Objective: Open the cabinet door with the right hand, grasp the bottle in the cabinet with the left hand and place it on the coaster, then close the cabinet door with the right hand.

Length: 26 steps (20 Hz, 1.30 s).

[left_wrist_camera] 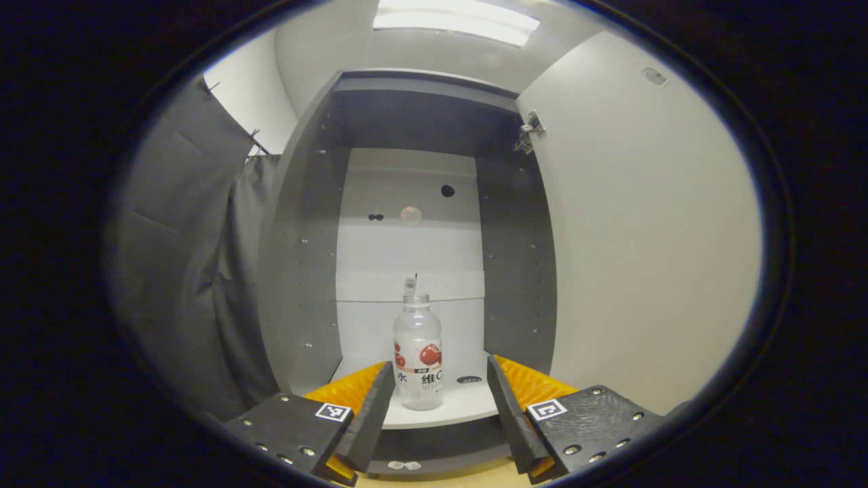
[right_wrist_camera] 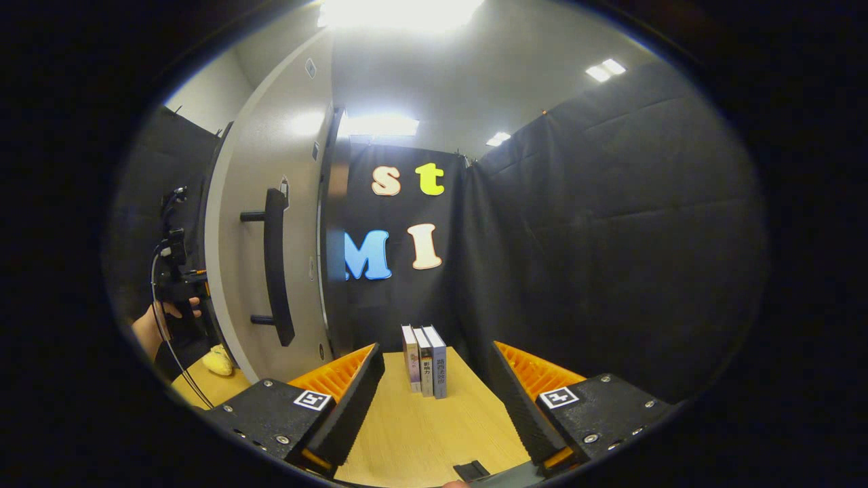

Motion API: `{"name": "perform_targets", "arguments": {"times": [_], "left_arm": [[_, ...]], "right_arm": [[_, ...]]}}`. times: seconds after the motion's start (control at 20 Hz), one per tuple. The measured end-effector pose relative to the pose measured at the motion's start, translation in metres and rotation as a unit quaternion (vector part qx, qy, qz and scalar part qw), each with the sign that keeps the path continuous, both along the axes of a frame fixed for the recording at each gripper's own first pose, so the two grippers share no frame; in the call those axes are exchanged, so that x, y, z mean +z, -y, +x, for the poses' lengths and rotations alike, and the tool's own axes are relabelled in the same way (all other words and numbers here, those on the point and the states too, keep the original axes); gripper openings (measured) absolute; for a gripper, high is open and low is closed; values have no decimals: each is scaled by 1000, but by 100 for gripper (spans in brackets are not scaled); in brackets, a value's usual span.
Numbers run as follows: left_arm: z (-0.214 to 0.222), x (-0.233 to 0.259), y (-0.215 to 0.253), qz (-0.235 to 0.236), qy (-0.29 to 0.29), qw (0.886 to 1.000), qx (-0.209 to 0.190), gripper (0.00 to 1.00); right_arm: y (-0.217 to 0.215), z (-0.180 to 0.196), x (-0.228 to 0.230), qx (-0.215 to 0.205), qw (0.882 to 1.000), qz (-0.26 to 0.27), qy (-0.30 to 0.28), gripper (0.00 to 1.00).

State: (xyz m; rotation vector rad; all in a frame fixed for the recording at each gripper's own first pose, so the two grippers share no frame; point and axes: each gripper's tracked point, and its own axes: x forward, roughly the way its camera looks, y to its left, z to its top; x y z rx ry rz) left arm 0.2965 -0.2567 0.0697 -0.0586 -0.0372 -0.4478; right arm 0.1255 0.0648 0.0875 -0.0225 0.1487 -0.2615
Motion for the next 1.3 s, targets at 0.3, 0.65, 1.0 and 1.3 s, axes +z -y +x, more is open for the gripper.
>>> {"name": "perform_targets", "arguments": {"times": [0.3, 0.65, 1.0, 1.3], "left_arm": [[66, -36, 14, 3, -27, 1000, -3, 78], [105, -64, 27, 8, -61, 998, -16, 73], [92, -57, 25, 3, -70, 997, -19, 71], [36, -29, 1, 2, -49, 999, 14, 71]], "right_arm": [[7, -3, -13, -54, 998, 1, -21, 95], [2, -3, -17, -63, 998, -1, -30, 95], [-5, 2, -15, -12, 1000, -2, -29, 95], [-5, -4, -17, 39, 999, 8, -31, 95]]}}
